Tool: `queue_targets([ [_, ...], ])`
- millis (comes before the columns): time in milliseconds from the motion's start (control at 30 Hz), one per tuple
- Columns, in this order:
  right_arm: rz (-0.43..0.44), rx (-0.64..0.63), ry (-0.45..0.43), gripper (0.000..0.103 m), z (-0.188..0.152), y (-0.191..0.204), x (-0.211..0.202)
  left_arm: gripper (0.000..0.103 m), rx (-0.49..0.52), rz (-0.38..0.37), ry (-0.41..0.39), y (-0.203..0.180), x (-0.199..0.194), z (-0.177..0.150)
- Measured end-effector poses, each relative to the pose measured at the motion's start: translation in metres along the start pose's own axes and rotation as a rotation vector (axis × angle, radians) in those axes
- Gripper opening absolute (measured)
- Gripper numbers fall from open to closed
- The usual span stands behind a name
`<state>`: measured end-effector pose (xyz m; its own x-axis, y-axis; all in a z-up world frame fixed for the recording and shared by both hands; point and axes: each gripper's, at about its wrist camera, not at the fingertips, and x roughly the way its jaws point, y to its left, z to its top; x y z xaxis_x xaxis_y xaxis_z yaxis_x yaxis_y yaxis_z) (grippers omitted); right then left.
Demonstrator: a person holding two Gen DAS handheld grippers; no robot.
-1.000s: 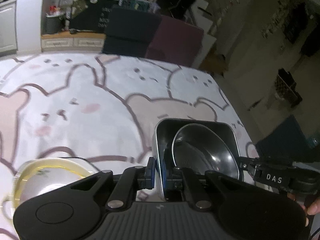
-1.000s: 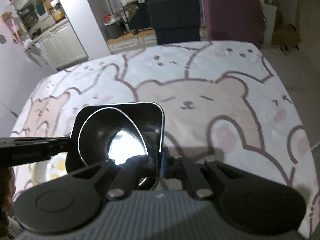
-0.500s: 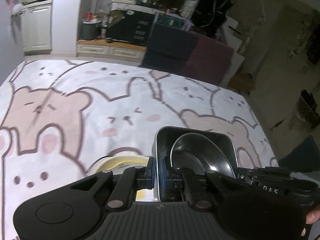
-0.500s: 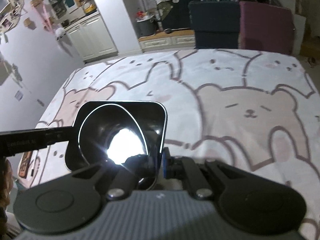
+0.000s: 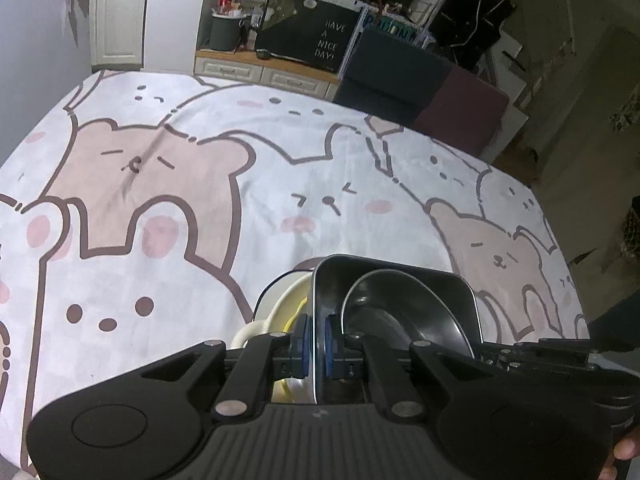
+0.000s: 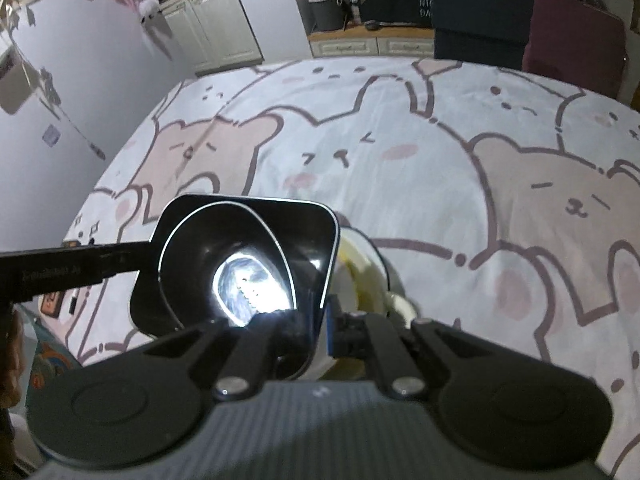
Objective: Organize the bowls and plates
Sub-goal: 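Lift the steel tray holding the cup and carry it over the nested bowls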
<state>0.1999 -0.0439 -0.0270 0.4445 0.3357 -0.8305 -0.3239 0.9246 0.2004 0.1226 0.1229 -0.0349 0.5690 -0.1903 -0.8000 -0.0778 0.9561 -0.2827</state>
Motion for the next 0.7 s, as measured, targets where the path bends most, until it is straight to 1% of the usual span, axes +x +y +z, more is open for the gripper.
queue_targets([
  [133,-0.019,0.000,0.028,0.007,0.002,-0.003,0.015,0.007,0.017,0.007,0.024,-0.002,0.012,0.001],
  [333,-0.042,0.014,0.057,0.008,0.001,-0.007,0.023,0.007,0.031,0.014,0.058,-0.003,0.027,0.003],
  [700,-0.037,0.014,0.104,0.008,0.006,-0.008,0.037,0.007,0.026,0.023,0.086,0.003,0.032,0.002],
])
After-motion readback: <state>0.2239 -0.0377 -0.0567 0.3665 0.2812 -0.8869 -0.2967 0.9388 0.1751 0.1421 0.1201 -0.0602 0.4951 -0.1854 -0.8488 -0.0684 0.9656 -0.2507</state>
